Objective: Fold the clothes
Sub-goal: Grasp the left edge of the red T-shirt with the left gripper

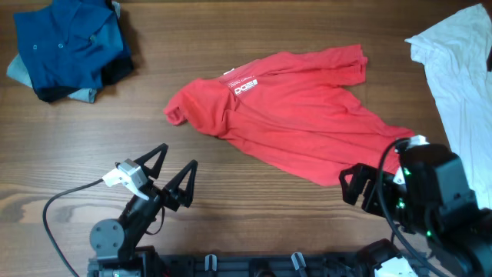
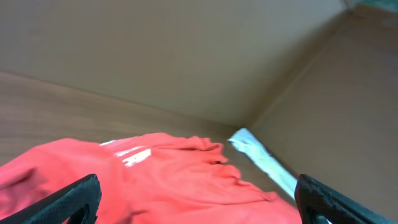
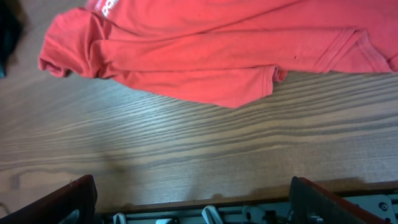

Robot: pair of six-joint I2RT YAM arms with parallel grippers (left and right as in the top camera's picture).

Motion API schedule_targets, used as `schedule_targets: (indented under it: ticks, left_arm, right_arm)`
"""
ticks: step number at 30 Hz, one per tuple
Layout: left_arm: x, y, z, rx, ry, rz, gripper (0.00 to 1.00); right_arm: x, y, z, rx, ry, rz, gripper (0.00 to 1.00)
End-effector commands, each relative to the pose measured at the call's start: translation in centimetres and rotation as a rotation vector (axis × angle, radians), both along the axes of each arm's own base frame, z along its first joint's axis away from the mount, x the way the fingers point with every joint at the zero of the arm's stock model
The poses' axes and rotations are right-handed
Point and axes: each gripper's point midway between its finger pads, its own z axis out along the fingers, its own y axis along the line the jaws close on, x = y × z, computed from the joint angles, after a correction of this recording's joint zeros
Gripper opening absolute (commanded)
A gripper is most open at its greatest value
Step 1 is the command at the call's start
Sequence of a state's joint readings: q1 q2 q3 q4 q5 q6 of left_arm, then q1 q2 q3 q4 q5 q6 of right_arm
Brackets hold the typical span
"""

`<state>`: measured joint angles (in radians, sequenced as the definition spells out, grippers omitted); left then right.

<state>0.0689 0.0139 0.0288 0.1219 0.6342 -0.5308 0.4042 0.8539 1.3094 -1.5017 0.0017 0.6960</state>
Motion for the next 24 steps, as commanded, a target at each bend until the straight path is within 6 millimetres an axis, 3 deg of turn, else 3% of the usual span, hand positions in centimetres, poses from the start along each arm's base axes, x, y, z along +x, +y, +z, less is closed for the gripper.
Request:
schedule_targets:
  ticks: [1, 5, 7, 10, 15, 19, 21, 24]
  left_arm:
    - [-1.3, -0.6, 4.7, 0.004, -0.047, -0.037, 1.00]
    - [-0.4, -0.5, 6.6, 0.100, 0.043, -0.027, 1.00]
    - [1.0, 0.1, 7.4, 0.139, 0.156, -0.002, 0.99]
    - [3.4, 1.8, 7.4, 0.157, 0.424, 0.079, 1.00]
    - [5.9, 2.0, 7.0, 0.231, 0.705, 0.023, 1.00]
    - [7.9, 0.9, 4.1, 0.165, 0.865, -0.067, 1.00]
    - [8.8, 1.7, 1.4, 0.186, 0.963, -0.026, 1.00]
    - [9.6, 2.9, -4.7, 0.298, 1.172, 0.064, 1.00]
  right_arm:
    - [0.4, 0.7, -0.6, 0.017, 0.036, 0.001, 1.00]
    - [0.8, 0.9, -0.6, 0.052, 0.056, -0.063, 1.00]
    - [0.9, 1.0, -0.5, 0.062, 0.050, -0.067, 1.00]
    - [0.9, 1.1, -0.5, 0.075, 0.057, -0.085, 1.00]
    - [0.9, 1.1, -0.5, 0.074, 0.057, -0.084, 1.00]
    - [0.9, 1.1, -0.5, 0.075, 0.056, -0.084, 1.00]
    - [0.9, 1.1, -0.5, 0.076, 0.055, -0.086, 1.00]
    - [0.9, 1.3, -0.5, 0.093, 0.062, -0.101, 1.00]
